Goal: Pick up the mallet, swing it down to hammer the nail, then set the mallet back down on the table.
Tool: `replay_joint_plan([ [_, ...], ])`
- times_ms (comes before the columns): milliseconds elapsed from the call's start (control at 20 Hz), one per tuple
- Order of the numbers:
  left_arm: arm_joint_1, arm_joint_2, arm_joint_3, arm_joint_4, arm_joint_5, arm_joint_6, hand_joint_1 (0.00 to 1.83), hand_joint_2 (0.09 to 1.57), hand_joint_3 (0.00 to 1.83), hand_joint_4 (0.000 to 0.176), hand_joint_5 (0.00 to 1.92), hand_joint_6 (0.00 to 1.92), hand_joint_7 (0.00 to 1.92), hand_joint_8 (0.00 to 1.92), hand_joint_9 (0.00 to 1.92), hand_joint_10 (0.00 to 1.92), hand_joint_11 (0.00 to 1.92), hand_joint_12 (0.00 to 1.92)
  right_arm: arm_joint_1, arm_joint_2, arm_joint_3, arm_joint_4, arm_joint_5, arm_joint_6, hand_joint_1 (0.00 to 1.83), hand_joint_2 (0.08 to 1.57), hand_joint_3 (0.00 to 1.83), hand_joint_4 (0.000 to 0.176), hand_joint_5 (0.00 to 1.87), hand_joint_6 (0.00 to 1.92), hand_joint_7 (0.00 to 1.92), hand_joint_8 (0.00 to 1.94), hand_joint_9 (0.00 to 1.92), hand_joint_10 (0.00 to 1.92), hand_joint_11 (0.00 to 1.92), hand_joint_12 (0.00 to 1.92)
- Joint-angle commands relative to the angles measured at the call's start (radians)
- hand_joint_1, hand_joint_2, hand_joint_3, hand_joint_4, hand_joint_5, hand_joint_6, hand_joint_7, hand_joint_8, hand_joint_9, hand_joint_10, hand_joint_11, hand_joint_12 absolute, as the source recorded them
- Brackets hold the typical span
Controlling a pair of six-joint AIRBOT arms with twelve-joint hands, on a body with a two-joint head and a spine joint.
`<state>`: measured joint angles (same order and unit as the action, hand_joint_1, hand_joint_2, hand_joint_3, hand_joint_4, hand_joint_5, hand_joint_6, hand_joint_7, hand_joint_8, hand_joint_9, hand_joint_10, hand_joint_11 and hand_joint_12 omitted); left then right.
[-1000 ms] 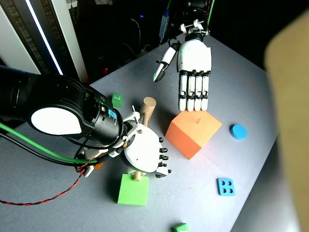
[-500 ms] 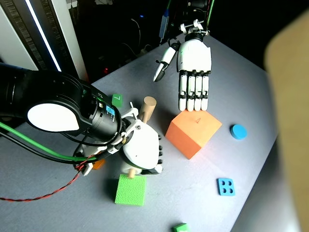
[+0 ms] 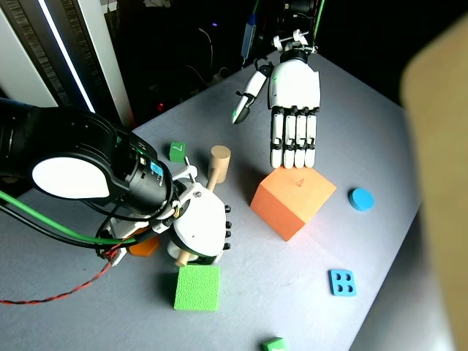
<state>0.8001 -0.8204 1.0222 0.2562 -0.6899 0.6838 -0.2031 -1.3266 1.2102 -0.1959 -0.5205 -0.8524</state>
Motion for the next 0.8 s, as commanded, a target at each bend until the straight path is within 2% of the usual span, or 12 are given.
replay_joint_plan([
  [0,-0.005,-0.001,-0.001,-0.013,-0.079,-0.004,0.0,1.18,0.0,0.0,0.0,0.0,0.01,0.0,0.02,0.0,0.02,0.01,0.019,0.01,-0.005,-0.012,0.061,-0.009,0.5,1.5,0.02,0.0,0.93,1.92,1.0,1.94,1.02,1.92,1.05,1.92],
  [100,-0.005,-0.001,-0.001,-0.013,-0.079,-0.004,0.0,1.18,0.0,0.0,0.01,0.0,0.02,0.01,0.02,0.01,0.03,0.02,0.021,0.021,-0.018,-0.012,0.054,-0.01,0.44,1.51,0.01,0.0,0.97,1.92,1.04,1.94,1.05,1.92,1.09,1.92],
  [150,-0.005,-0.001,-0.001,-0.013,-0.079,-0.004,0.0,1.19,0.0,0.0,0.03,0.01,0.03,0.01,0.03,0.01,0.04,0.02,0.021,0.027,-0.026,-0.012,0.052,-0.01,0.29,1.54,0.01,0.0,1.03,1.92,1.15,1.94,1.17,1.92,1.21,1.92],
  [250,-0.005,-0.001,-0.001,-0.013,-0.079,-0.004,0.0,1.19,0.0,0.0,0.0,0.0,0.0,0.0,0.0,0.0,0.01,0.01,0.022,0.044,-0.047,-0.012,0.051,-0.01,0.31,1.54,0.0,0.0,1.16,1.92,1.31,1.94,1.38,1.92,1.48,1.92],
  [400,-0.005,-0.001,-0.001,-0.013,-0.079,-0.004,0.0,1.18,0.0,0.0,0.0,0.0,0.0,0.0,0.0,0.0,0.01,0.02,0.026,0.069,-0.076,-0.012,0.049,-0.01,0.38,1.56,0.0,0.0,1.24,1.92,1.44,1.94,1.59,1.92,1.74,1.92],
  [550,-0.005,-0.001,-0.001,-0.013,-0.079,-0.004,0.0,1.18,0.0,0.0,0.0,0.0,0.0,0.0,0.0,0.0,0.01,0.01,0.033,0.09,-0.097,-0.012,0.041,-0.012,0.47,1.55,0.0,0.0,1.26,1.92,1.49,1.94,1.68,1.92,1.84,1.92],
  [600,-0.005,-0.001,-0.001,-0.013,-0.079,-0.004,0.0,1.18,0.0,0.0,0.0,0.0,0.0,0.0,0.0,0.0,0.01,0.02,0.037,0.097,-0.102,-0.012,0.033,-0.012,0.49,1.55,0.0,0.087,1.26,1.92,1.5,1.94,1.69,1.92,1.86,1.92],
  [650,-0.005,-0.001,-0.001,-0.013,-0.079,-0.004,0.0,1.18,0.0,0.0,0.01,0.0,0.0,0.0,0.0,0.0,0.01,0.02,0.04,0.104,-0.108,-0.012,0.031,-0.012,0.48,1.56,0.0,0.158,1.27,1.92,1.51,1.94,1.7,1.92,1.88,1.92],
  [700,-0.005,-0.001,-0.001,-0.013,-0.079,-0.004,0.0,1.18,0.0,0.0,0.0,0.0,0.0,0.0,0.0,0.0,0.02,0.02,0.047,0.117,-0.119,-0.012,0.03,-0.013,0.42,1.57,0.02,0.172,1.26,1.92,1.51,1.94,1.7,1.92,1.88,1.92],
  [750,-0.005,-0.001,-0.001,-0.013,-0.079,-0.004,0.0,1.18,0.0,0.0,0.0,0.0,0.0,0.0,0.0,0.0,0.01,0.02,0.051,0.125,-0.126,-0.012,0.028,-0.019,0.37,1.57,0.03,0.175,1.25,1.92,1.49,1.94,1.68,1.92,1.87,1.92],
])
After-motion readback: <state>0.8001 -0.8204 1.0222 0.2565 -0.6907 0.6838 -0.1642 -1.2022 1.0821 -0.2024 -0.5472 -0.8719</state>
